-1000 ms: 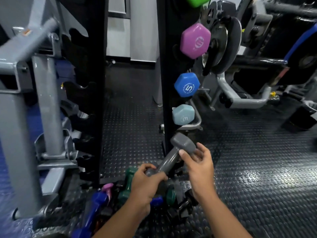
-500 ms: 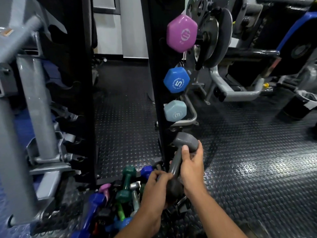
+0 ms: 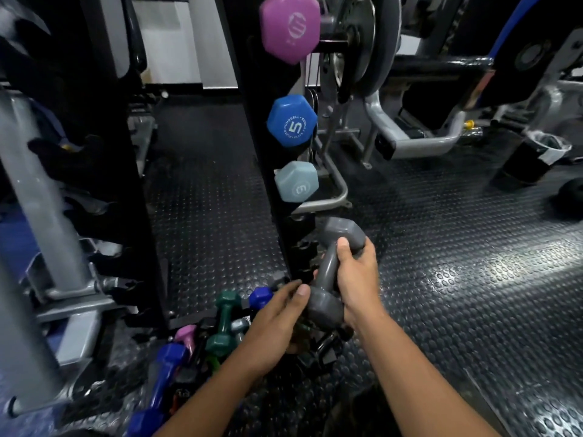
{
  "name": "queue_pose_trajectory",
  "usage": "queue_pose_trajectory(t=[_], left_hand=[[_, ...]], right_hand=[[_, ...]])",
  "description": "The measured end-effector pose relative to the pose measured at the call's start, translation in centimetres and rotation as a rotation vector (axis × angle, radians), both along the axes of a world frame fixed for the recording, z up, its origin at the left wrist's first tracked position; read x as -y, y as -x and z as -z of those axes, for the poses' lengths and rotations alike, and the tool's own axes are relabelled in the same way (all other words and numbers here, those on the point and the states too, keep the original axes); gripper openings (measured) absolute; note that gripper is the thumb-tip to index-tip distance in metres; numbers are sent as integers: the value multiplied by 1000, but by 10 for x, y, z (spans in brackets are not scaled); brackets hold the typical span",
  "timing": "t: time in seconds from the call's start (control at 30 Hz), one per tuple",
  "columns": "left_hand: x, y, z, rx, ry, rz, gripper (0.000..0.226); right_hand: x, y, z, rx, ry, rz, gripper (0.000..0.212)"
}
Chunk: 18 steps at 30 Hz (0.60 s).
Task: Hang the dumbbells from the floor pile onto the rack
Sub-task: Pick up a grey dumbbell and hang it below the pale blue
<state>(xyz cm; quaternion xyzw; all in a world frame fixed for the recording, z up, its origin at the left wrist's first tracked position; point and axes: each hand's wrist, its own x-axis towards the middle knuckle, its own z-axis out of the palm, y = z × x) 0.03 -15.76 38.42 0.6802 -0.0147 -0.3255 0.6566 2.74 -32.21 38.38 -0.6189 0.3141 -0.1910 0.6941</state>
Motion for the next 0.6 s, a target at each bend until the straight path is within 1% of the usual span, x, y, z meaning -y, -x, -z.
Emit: queue_pose_trajectory(t=[0.03,0.07,0.13,0.17,0.2,0.27,0.3,0.33,0.37,0.4,0.43,0.47,0.5,0.53,0.6], left_hand=[[2,0,-3,-90,46,17,74],[5,0,-4,-136,71,24,67],[11,3,2,-120,77,2,65],[14,5,7,-107,95,-19,70],[16,7,12,-108,122,-38,74],[19,8,16,-118,194,-75,81],[20,8,17,-141,234,-107,85],[21,7,18,-161,269,-131,88],[23,5,18,-169,290,-140,88],[24,4,19,-151,288,-135,83],[25,3,19,-117,261,-125,71],[26,3,19,-77,218,-112,56],[25,2,18,-43,174,-105,47],[25,2,16,-17,136,-94,44],[23,1,12,17,68,-50,46]], right_hand=[[-1,0,-1,-25,-2,2,42],[-1,-1,3,-51,-7,-3,52],[9,-10,31,-94,-21,-29,64],[11,-11,36,-101,-19,-63,66],[6,-8,27,-119,-8,-105,64],[-7,3,-1,-85,-14,-172,46],[-9,6,-8,-48,-39,-204,43],[-10,8,-7,-27,-77,-222,49],[-12,12,-7,-32,-126,-238,62],[-15,15,-5,-39,-146,-257,70],[-18,17,-2,-57,-134,-267,71],[-22,19,0,-64,-97,-269,68],[-24,19,2,-64,-68,-262,62],[-24,18,4,-56,-56,-242,54],[-20,15,3,-33,-129,-199,40]])
